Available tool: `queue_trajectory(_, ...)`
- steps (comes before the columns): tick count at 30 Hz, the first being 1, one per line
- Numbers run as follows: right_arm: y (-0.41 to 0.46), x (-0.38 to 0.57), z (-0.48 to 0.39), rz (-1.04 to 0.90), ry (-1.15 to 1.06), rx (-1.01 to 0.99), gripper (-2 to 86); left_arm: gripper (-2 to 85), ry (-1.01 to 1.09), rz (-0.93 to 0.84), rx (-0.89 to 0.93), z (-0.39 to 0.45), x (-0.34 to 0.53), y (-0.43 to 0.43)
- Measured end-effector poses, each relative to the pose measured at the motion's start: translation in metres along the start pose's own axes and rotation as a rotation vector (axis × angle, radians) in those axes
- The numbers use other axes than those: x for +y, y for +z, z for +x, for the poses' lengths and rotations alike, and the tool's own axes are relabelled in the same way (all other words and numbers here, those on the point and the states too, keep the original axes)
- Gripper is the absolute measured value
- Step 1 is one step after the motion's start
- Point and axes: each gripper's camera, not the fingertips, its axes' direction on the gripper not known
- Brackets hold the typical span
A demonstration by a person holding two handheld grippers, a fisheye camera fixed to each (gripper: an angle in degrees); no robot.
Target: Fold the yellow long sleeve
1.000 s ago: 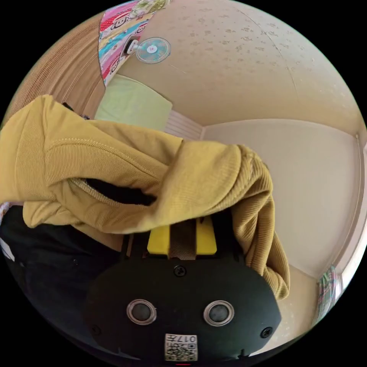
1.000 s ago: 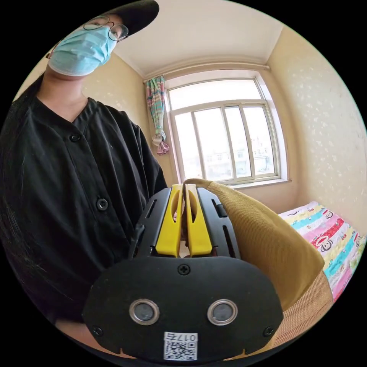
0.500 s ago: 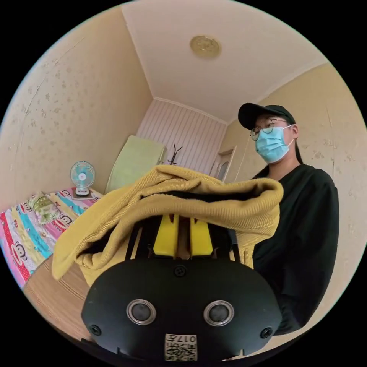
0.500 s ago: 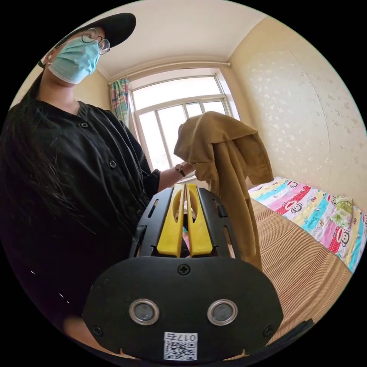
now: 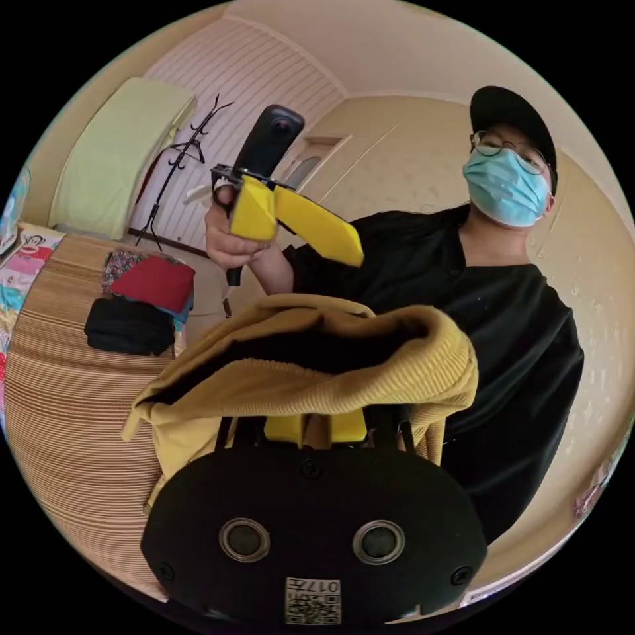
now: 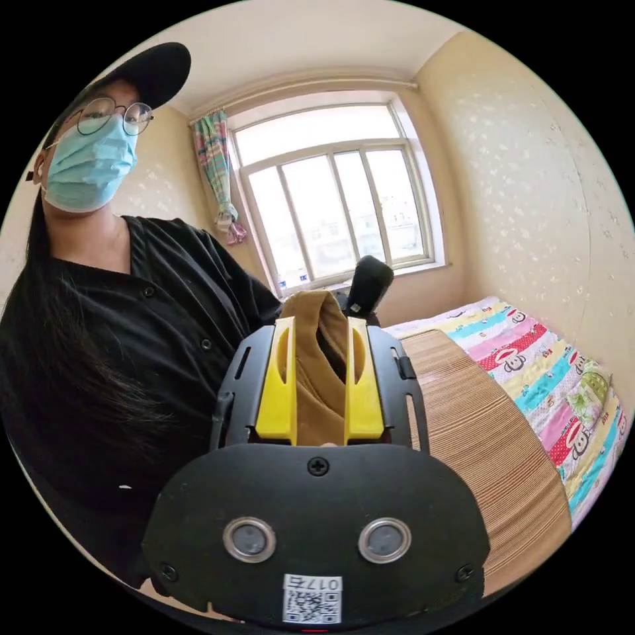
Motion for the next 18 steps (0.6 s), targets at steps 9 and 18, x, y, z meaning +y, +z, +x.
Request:
queue_trajectory(9,-0.008,0.026,-0.004,0.237,0.089,0.202,3.1,3.7,-0.276,0.114,-0.111,-0.041,0.016,0.035)
queue_trajectory(18,-0.061,0.068,0.039,0.685,0.198,0.072,1.6,4.7,-0.464,0.527,-0.239,-0.035,0.064,-0.002)
